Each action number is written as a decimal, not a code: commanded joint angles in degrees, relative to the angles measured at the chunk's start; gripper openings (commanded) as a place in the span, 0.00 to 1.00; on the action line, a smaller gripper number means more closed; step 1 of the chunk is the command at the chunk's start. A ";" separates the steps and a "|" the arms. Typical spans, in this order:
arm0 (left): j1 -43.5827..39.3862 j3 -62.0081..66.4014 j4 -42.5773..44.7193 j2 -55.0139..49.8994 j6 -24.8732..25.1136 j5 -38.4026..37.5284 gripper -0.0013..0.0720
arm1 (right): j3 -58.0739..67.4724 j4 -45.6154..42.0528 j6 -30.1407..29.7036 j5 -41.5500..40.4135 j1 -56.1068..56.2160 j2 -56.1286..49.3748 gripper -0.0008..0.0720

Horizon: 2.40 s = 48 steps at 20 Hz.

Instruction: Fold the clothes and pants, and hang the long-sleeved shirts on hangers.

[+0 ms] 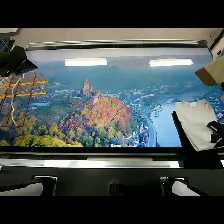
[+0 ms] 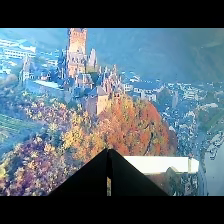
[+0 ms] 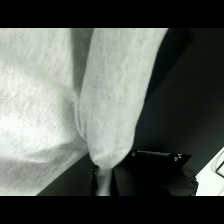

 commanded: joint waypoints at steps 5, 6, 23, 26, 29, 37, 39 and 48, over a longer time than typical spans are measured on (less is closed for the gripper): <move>-0.02 -0.02 0.02 -0.04 0.02 0.02 0.04 | -7.91 -3.54 -1.66 1.66 0.02 1.25 0.06; -0.02 -0.02 0.02 -0.07 0.02 0.02 0.04 | -8.04 -4.35 -1.75 1.60 0.02 1.25 0.06; -3.06 -7.76 8.37 -4.11 1.51 -0.02 0.09 | -4.96 31.85 -26.18 -25.35 0.31 11.26 0.21; -7.91 -17.00 22.27 -4.09 3.15 0.02 0.08 | -4.94 41.79 -33.20 -25.46 9.35 11.19 0.07; -10.36 -24.00 22.91 -4.09 7.58 1.73 0.07 | -4.94 35.78 -33.29 -26.91 21.81 11.19 0.07; -11.10 -27.28 22.91 -4.17 6.45 1.29 0.07 | -4.94 28.61 -31.74 -27.98 29.20 11.19 0.07; -11.08 -27.28 22.91 -4.17 6.45 1.29 0.07 | -4.94 28.61 -31.74 -28.35 29.20 11.19 0.07; -11.08 -27.28 22.91 -4.17 6.45 1.29 0.07 | -4.94 28.61 -31.74 -28.68 29.20 11.19 0.07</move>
